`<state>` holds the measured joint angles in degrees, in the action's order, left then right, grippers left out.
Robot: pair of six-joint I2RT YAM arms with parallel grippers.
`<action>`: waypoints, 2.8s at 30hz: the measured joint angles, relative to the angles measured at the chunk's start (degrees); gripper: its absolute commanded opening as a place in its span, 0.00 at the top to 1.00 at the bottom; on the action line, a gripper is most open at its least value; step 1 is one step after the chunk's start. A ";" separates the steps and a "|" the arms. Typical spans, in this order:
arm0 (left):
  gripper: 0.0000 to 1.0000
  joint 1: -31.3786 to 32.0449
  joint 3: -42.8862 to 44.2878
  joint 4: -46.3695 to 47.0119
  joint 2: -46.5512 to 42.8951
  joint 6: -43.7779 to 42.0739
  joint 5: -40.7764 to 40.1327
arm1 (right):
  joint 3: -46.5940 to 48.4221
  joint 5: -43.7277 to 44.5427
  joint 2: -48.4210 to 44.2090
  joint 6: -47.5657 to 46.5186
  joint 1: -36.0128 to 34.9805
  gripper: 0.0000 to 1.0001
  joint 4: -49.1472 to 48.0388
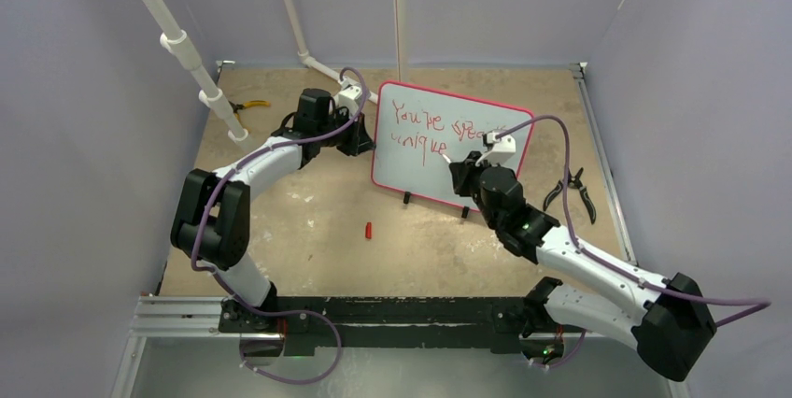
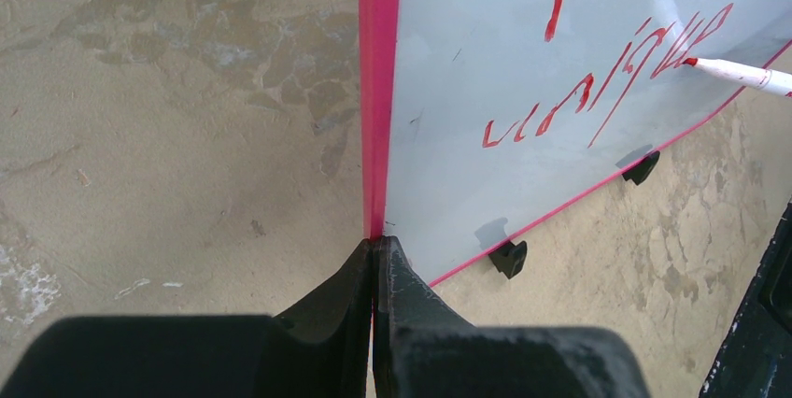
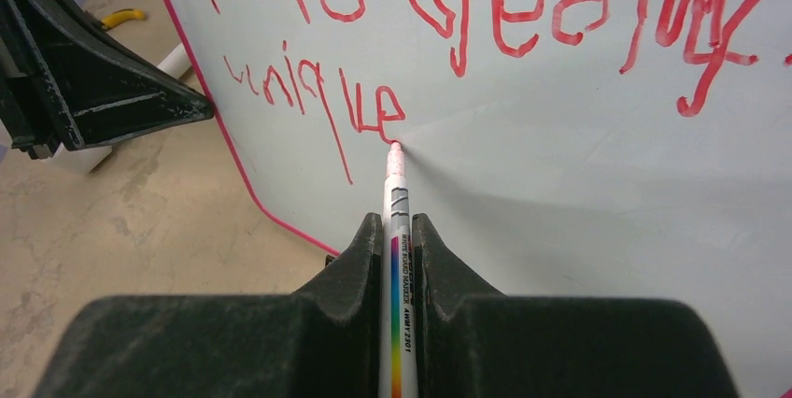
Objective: Write a sentence on the whiteboard
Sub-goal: Write a sentence on the whiteboard, then adjust the whiteboard marker.
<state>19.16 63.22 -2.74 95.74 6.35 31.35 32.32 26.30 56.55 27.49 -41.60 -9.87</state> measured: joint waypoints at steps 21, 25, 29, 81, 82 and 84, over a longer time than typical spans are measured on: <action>1.00 0.13 0.00 -1.07 -0.85 0.04 0.44 | -1.49 1.18 -7.19 -0.44 0.15 1.00 3.23; 1.00 0.13 0.00 -1.09 -0.85 0.04 0.44 | -1.92 1.25 -7.93 -0.28 0.15 1.00 4.81; 1.00 0.13 0.00 -1.11 -0.85 0.04 0.44 | -1.95 1.42 -8.28 -0.07 0.15 1.00 5.64; 0.53 13.62 -22.21 3.56 -26.58 13.31 -16.94 | -7.87 -23.71 -18.93 -10.60 0.31 1.00 -7.04; 0.53 14.40 -24.59 3.69 -27.89 15.15 -17.42 | -8.72 -24.24 -18.73 -10.40 0.31 1.00 -8.11; 0.53 15.26 -27.93 3.61 -30.58 18.14 -17.92 | -9.94 -25.31 -17.99 -9.88 0.31 1.00 -9.92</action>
<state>34.41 35.29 0.86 65.17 24.49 13.43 22.37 0.99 38.57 17.61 -41.30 -19.79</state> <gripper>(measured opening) 0.472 0.115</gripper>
